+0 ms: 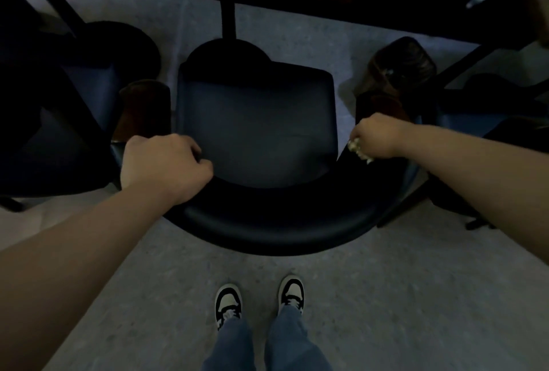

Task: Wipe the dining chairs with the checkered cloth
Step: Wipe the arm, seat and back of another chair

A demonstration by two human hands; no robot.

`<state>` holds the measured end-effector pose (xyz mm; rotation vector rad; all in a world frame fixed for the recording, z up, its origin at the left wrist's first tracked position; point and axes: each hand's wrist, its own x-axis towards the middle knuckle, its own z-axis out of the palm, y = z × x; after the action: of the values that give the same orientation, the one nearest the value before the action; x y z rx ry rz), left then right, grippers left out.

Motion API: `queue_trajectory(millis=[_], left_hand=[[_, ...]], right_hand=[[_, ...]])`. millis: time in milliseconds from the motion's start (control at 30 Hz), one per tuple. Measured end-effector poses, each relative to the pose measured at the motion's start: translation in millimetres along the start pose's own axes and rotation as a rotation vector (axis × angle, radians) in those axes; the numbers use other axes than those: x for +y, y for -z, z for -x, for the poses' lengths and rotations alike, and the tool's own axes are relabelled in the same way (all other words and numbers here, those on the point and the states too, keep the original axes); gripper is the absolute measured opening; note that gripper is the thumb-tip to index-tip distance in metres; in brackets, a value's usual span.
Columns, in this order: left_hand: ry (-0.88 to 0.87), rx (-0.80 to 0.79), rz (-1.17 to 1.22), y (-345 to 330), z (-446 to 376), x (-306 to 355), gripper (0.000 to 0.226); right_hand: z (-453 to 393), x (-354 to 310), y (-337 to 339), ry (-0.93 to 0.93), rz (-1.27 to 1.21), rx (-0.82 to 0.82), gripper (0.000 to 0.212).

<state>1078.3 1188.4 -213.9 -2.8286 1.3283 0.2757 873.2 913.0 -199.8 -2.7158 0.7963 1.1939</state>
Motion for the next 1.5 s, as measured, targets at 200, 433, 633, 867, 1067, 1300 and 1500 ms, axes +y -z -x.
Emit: queue_trajectory(millis=[200,433,633,867,1067,1300,1500], left_hand=[[0.024,0.005,0.056,3.1,1.6,2.8,0.030],[0.017,0.008,0.074,1.8,3.0,0.9,0.027],[0.018,0.018,0.065,0.1,2.9,0.3,0.027],[0.025,0.018,0.049,-2.4,1.3,0.1,0.028],[0.031,0.029,0.045,0.6,0.7,4.0,0.029],[0.033,0.007,0.053,4.2,3.5,4.4,0.026],[0.034,0.031,0.072,4.4,2.8,4.3,0.024]], right_hand=[[-26.8,-14.3,-19.5,-0.016,0.123,-0.154,0.037],[-44.3,-30.7,-16.1,-0.039,0.191,-0.242,0.029],[-66.0,-100.7,-42.3,0.003,-0.023,-0.285,0.039],[-78.9,-185.2,-35.4,0.031,-0.554,-0.165,0.042],[-77.1,-233.2,-1.2,0.171,-0.794,-0.063,0.031],[-38.5,-178.2,-18.9,0.368,-0.533,-0.034,0.034],[-22.5,-81.6,-21.8,0.288,-0.158,-0.228,0.037]])
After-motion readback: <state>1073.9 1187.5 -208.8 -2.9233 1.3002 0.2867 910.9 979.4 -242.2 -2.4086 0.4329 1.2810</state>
